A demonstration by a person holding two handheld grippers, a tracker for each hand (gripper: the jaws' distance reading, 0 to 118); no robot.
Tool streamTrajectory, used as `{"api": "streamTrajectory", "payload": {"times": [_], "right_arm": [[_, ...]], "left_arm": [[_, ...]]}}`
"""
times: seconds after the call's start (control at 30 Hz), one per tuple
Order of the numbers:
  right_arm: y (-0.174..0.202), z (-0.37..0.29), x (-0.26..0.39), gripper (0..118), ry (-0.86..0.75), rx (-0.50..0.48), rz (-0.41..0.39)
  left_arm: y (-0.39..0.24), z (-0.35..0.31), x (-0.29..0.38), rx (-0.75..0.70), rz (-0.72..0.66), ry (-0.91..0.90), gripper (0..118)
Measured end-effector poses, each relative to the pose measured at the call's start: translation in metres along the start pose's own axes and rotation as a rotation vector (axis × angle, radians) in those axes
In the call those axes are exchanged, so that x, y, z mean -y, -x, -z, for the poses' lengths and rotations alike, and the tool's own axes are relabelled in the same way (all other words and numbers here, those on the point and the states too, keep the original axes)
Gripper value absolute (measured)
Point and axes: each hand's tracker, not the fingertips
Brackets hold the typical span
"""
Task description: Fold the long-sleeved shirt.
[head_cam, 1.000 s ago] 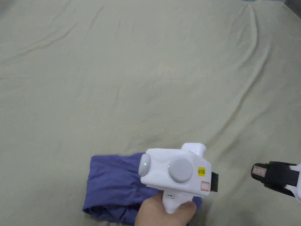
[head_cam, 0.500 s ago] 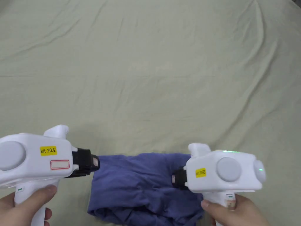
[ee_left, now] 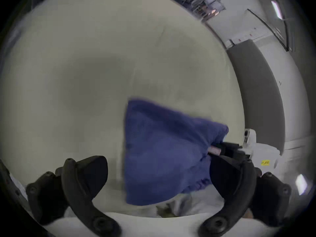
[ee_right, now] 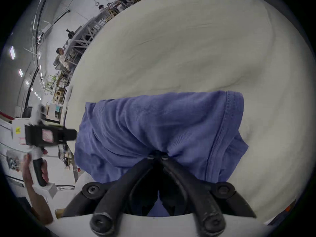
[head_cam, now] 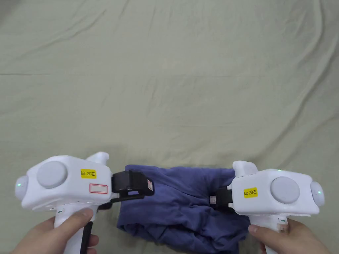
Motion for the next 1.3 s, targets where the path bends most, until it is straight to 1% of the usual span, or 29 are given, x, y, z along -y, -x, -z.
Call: {"api": "streamTrajectory", "payload": {"times": [0.03,0.07,0.1,0.13,0.17,0.2,0.23,0.27,0.3,0.37,0.4,0.47,0.53,0.57,0.63,0.7,0.87,0.93,0.97,1.03,1.07,1.1,1.13,1.17,1.2,1.23,1.27,1.3], "right_arm": [[-0.002,-0.001,0.000,0,-0.001,-0.012,0.014],[-0.004,-0.002,0.000,0,0.000,-0.025,0.030],[-0.006,-0.003,0.001,0,0.003,-0.035,0.048],[-0.006,-0.005,0.001,0,0.007,-0.037,0.060],[-0.005,-0.007,0.001,0,0.009,-0.036,0.066],[-0.001,-0.009,0.001,0,0.010,-0.033,0.067],[0.002,-0.012,0.002,0,0.009,-0.032,0.066],[0.006,-0.015,0.003,0,0.006,-0.027,0.064],[0.010,-0.019,0.003,0,-0.001,-0.025,0.067],[0.020,-0.028,0.003,0,-0.022,-0.054,0.087],[0.029,-0.033,0.002,0,-0.042,-0.080,0.101],[0.053,-0.040,-0.002,0,-0.069,-0.071,0.093],[0.081,-0.040,-0.008,0,-0.088,-0.055,0.055],[0.096,-0.039,-0.011,0,-0.095,-0.064,0.036],[0.125,-0.033,-0.018,0,-0.093,-0.117,0.015],[0.158,-0.023,-0.024,0,-0.079,-0.151,-0.014],[0.227,0.002,-0.026,0,-0.045,-0.179,-0.115],[0.248,0.010,-0.022,0,-0.022,-0.194,-0.142],[0.257,0.014,-0.020,0,-0.012,-0.200,-0.159],[0.270,0.018,-0.015,0,0.002,-0.206,-0.180],[0.274,0.019,-0.013,0,0.007,-0.208,-0.189],[0.278,0.019,-0.011,0,0.013,-0.209,-0.199],[0.279,0.017,-0.010,0,0.011,-0.208,-0.203],[0.278,0.013,-0.010,0,0.008,-0.205,-0.208],[0.277,0.009,-0.010,0,-0.001,-0.200,-0.211],[0.276,0.003,-0.010,0,-0.010,-0.197,-0.212],[0.273,-0.003,-0.011,0,-0.022,-0.196,-0.213],[0.269,-0.012,-0.013,0,-0.036,-0.192,-0.210]], "left_arm": [[0.004,0.011,0.002,0.070,-0.061,0.073,93],[0.006,0.018,0.008,0.162,-0.105,0.077,71],[0.002,0.022,0.012,0.191,-0.092,0.049,46],[0.002,0.020,0.014,0.129,-0.029,0.008,31],[-0.004,0.020,0.016,0.050,0.042,-0.014,25],[-0.007,0.021,0.017,0.021,0.080,-0.014,25],[-0.006,0.020,0.018,0.053,0.053,-0.016,20],[-0.002,0.014,0.018,0.103,0.013,-0.039,19],[0.003,0.007,0.016,0.155,-0.012,-0.057,14],[0.010,-0.012,0.012,0.203,-0.025,-0.106,12],[0.010,-0.027,0.012,0.205,-0.014,-0.136,11],[0.015,-0.054,0.007,0.183,0.010,-0.186,11],[0.025,-0.082,0.004,0.188,0.002,-0.218,11],[0.033,-0.098,0.003,0.186,0.005,-0.246,11],[0.052,-0.126,0.000,0.130,0.001,-0.292,10],[0.083,-0.156,0.001,0.089,-0.042,-0.338,10],[0.169,-0.223,0.014,-0.085,-0.179,-0.447,10],[0.202,-0.236,0.016,-0.182,-0.193,-0.428,10],[0.216,-0.235,0.013,-0.243,-0.170,-0.390,10],[0.240,-0.228,0.007,-0.302,-0.162,-0.339,13],[0.246,-0.221,0.003,-0.308,-0.186,-0.331,26],[0.240,-0.214,0.003,-0.374,-0.158,-0.330,70],[0.231,-0.213,0.003,-0.475,-0.116,-0.349,91],[0.215,-0.211,0.002,-0.581,-0.040,-0.374,99],[0.201,-0.214,0.003,-0.642,0.019,-0.451,99],[0.188,-0.217,0.004,-0.673,0.009,-0.543,112],[0.172,-0.224,0.005,-0.718,0.027,-0.636,113],[0.156,-0.230,0.007,-0.729,0.100,-0.693,113]]}}
